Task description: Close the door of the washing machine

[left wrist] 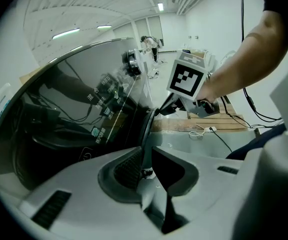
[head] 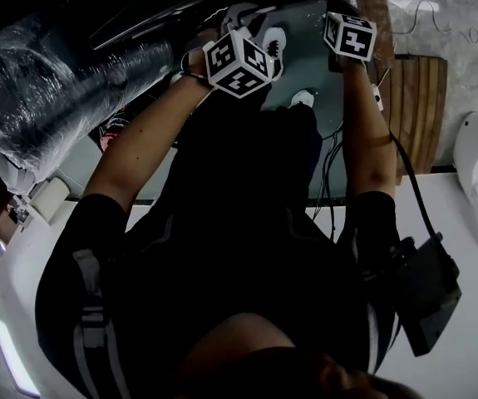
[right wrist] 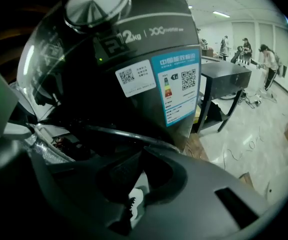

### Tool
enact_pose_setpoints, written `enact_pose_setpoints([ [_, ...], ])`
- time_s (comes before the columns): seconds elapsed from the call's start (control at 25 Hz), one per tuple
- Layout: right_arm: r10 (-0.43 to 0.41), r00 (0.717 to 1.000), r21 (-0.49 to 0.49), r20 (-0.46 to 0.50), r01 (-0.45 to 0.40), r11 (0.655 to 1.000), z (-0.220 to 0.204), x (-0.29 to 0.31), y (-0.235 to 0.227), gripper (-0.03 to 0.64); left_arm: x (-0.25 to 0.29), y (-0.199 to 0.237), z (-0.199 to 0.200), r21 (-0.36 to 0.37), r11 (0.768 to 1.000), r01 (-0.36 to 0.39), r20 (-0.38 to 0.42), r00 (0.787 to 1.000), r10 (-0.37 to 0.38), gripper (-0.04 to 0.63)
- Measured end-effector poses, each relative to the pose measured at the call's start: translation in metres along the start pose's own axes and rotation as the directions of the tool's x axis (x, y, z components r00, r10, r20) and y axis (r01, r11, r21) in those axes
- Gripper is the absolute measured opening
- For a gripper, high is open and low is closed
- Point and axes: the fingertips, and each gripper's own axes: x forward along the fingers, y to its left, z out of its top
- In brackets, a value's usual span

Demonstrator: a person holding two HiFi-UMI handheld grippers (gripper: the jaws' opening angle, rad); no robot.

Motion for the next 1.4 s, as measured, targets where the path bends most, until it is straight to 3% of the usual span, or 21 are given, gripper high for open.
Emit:
enact_pose_setpoints([
  [0.2,0.025,0.999,0.003,0.035,-0.025,1.000,0.001,0.003,0.000,0.005,0.001,0.003,0.000,-0.042,0.999,-0.016,0.010,1.000,0.017,0.067],
  [0.36,0.035,0.998,0.063,0.049,-0.038,0.997,-0.003,0.003,-0.002,0.005,0.002,0.002,0.000,-0.053,0.998,-0.037,-0.002,0.999,0.037,0.067],
  [0.52,0.044,0.996,0.019,0.073,-0.046,0.999,0.002,-0.005,0.000,0.006,0.002,0.001,0.000,-0.031,0.997,-0.077,0.000,0.997,0.077,0.067],
  [0.72,0.037,0.995,-0.010,0.096,-0.036,0.999,-0.005,-0.047,0.002,0.006,-0.009,-0.004,-0.007,-0.073,0.995,-0.070,-0.019,0.997,0.068,0.067],
  [0.96,0.031,0.993,-0.043,0.114,-0.027,0.999,-0.024,-0.122,-0.006,0.006,-0.049,-0.018,0.004,-0.106,0.985,-0.137,0.002,0.990,0.138,0.067],
  [1.2,0.053,0.982,-0.099,0.179,-0.035,0.994,-0.020,-0.212,0.001,0.006,-0.110,-0.050,0.019,-0.260,0.956,-0.136,0.081,0.983,0.162,0.067],
  [1.4,0.094,0.963,-0.179,0.252,-0.050,0.983,0.007,-0.272,0.009,0.006,-0.174,-0.060,0.033,-0.343,0.928,-0.146,0.169,0.962,0.214,0.067],
])
